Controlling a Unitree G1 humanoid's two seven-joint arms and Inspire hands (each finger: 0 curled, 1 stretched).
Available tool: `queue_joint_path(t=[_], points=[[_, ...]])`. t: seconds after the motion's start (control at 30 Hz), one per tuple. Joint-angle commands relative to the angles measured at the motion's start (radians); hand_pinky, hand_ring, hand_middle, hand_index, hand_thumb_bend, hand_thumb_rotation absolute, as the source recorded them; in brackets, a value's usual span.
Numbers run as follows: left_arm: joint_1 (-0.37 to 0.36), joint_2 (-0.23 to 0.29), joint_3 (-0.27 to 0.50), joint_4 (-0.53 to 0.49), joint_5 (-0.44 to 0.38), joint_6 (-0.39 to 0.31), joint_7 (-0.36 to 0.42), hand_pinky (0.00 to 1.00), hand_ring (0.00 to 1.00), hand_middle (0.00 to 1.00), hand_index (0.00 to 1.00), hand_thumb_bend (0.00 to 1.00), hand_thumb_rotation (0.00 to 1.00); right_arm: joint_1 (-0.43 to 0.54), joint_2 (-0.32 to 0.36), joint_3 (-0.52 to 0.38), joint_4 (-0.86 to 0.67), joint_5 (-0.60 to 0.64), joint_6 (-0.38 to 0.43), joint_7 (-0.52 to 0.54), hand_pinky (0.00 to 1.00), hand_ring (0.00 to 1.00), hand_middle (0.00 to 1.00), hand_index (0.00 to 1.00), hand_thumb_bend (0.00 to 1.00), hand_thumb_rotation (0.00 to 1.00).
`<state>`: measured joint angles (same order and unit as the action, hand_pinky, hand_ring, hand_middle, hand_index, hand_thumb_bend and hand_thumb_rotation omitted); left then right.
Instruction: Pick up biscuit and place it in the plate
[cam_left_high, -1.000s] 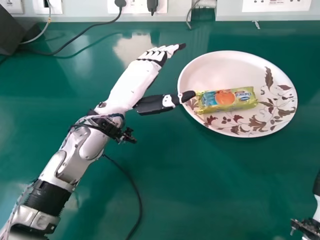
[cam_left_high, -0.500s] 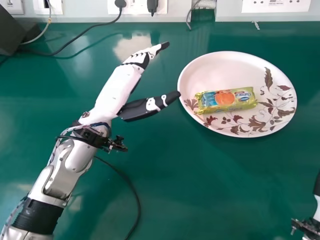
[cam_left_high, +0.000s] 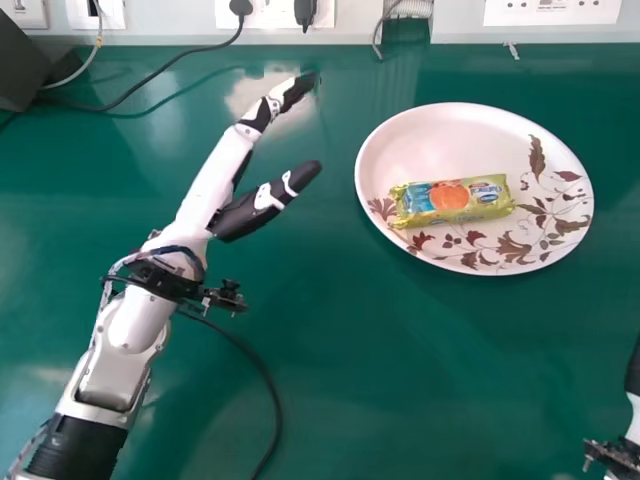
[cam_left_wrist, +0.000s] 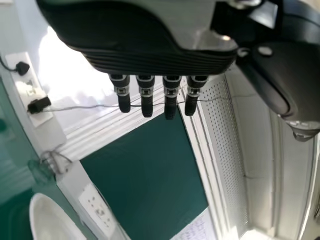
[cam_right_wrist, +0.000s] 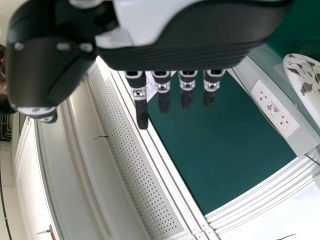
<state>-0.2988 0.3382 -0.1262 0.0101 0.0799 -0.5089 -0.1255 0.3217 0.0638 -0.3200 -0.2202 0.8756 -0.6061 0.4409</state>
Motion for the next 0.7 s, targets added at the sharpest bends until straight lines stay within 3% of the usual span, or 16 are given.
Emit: queue_joint_path(t=[0.0,0.27,0.47,0.53,0.67], points=[[0.031,-0.011,0.023,-0.028,-0.058,0.027,-0.033,1.0,1.0,1.0,1.0,1.0,0.64,-0.005,0.034,-0.014,0.006,0.005,0.0,0.009,0.98,1.0,1.0,0.87,0.84,0.22],[0.084,-0.036,0.051,-0.059,-0.119,0.063,-0.081,1.0,1.0,1.0,1.0,1.0,0.65,0.005,0.044,-0.004,0.003,-0.015,-0.003,0.007,0.94,1.0,1.0,0.9,0.82,0.25],[0.11,-0.051,0.081,-0.067,-0.23,0.097,-0.142,1.0,1.0,1.0,1.0,1.0,0.66,0.008,0.052,0.002,-0.005,-0.021,-0.001,-0.004,0.93,1.0,1.0,0.89,0.81,0.25],[0.117,-0.066,0.096,-0.065,-0.294,0.114,-0.173,1.0,1.0,1.0,1.0,1.0,0.66,0.01,0.052,0.004,-0.009,-0.019,0.002,-0.008,0.91,1.0,1.0,0.88,0.81,0.25],[0.128,-0.093,0.126,-0.062,-0.466,0.187,-0.258,1.0,1.0,1.0,1.0,1.0,0.67,0.015,0.049,0.007,-0.016,-0.022,0.004,-0.014,0.97,1.0,1.0,0.88,0.81,0.19]])
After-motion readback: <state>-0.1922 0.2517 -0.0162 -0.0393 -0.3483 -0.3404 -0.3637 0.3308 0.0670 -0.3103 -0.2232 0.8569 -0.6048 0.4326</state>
